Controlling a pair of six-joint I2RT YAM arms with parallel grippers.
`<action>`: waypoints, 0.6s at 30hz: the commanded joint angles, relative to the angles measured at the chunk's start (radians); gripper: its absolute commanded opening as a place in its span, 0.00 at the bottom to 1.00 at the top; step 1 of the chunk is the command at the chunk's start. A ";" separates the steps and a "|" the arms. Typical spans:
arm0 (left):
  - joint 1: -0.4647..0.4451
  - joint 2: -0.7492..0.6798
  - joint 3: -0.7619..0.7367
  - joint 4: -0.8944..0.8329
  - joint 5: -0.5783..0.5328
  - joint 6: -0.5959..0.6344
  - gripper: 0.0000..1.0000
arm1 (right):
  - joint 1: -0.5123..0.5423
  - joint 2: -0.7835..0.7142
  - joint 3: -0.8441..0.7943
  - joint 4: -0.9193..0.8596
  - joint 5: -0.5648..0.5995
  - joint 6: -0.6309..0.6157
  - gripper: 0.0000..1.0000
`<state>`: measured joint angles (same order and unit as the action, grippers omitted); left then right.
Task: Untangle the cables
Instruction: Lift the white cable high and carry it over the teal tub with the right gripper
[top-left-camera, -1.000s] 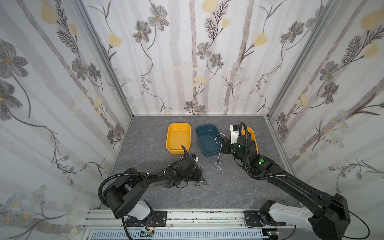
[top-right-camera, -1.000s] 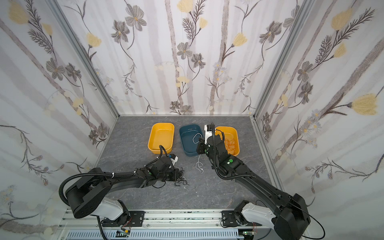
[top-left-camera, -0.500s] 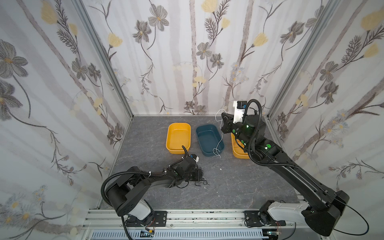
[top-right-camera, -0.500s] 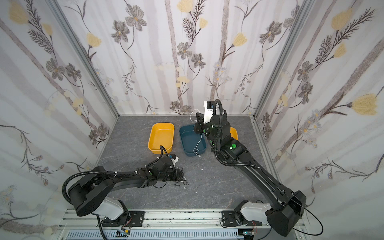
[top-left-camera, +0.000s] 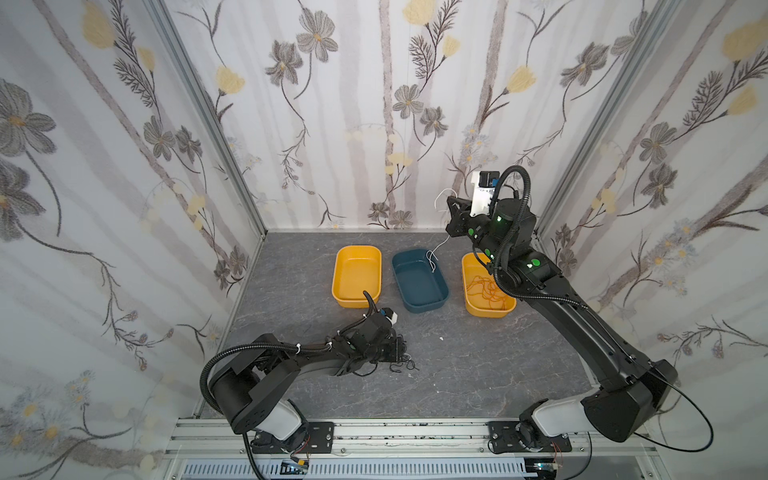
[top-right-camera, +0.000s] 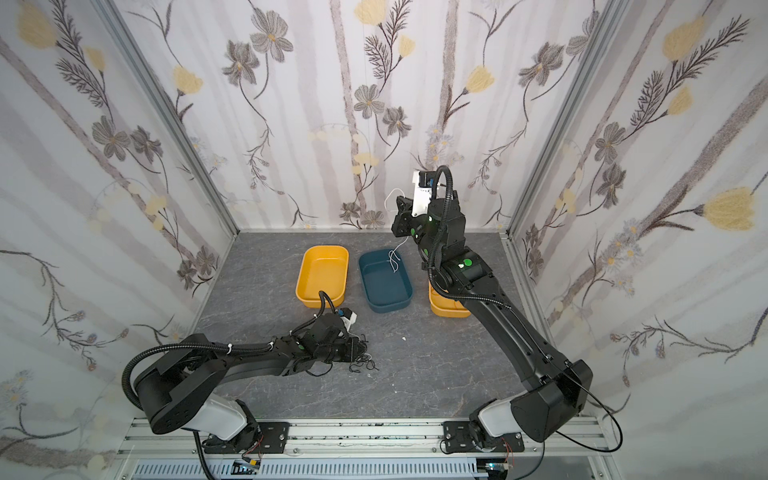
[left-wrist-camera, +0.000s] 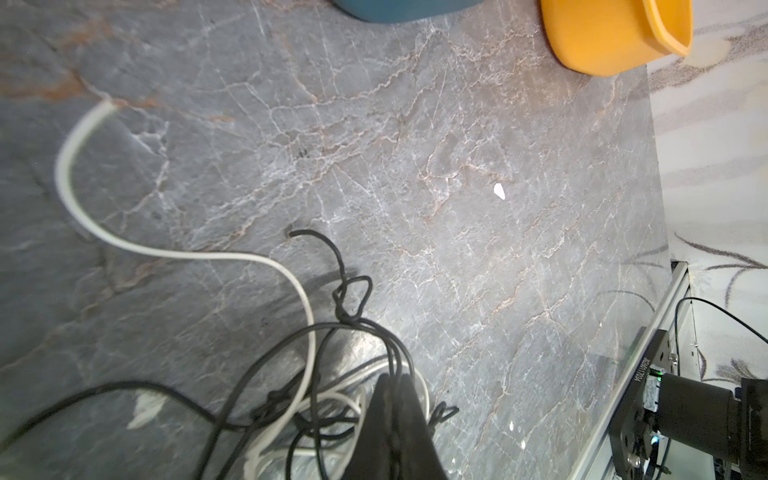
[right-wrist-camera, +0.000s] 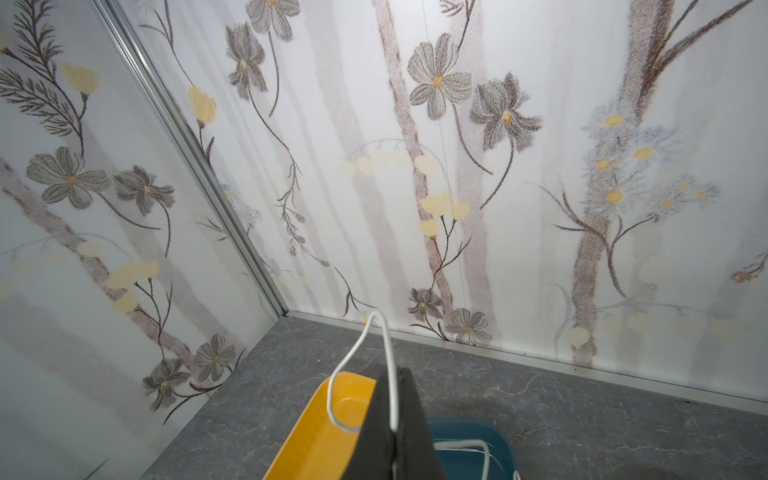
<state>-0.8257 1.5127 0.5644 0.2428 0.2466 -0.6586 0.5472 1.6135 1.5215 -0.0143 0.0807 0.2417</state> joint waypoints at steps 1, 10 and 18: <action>0.000 -0.004 -0.004 0.018 -0.009 -0.012 0.06 | -0.008 0.060 -0.011 0.053 -0.050 -0.015 0.00; 0.000 -0.003 -0.012 0.026 -0.009 -0.021 0.06 | -0.027 0.221 -0.060 0.093 -0.097 0.038 0.00; 0.000 0.015 -0.004 0.034 -0.003 -0.024 0.07 | -0.031 0.361 -0.082 0.046 -0.148 0.131 0.00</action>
<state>-0.8249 1.5242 0.5552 0.2504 0.2440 -0.6800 0.5179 1.9430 1.4475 0.0277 -0.0383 0.3264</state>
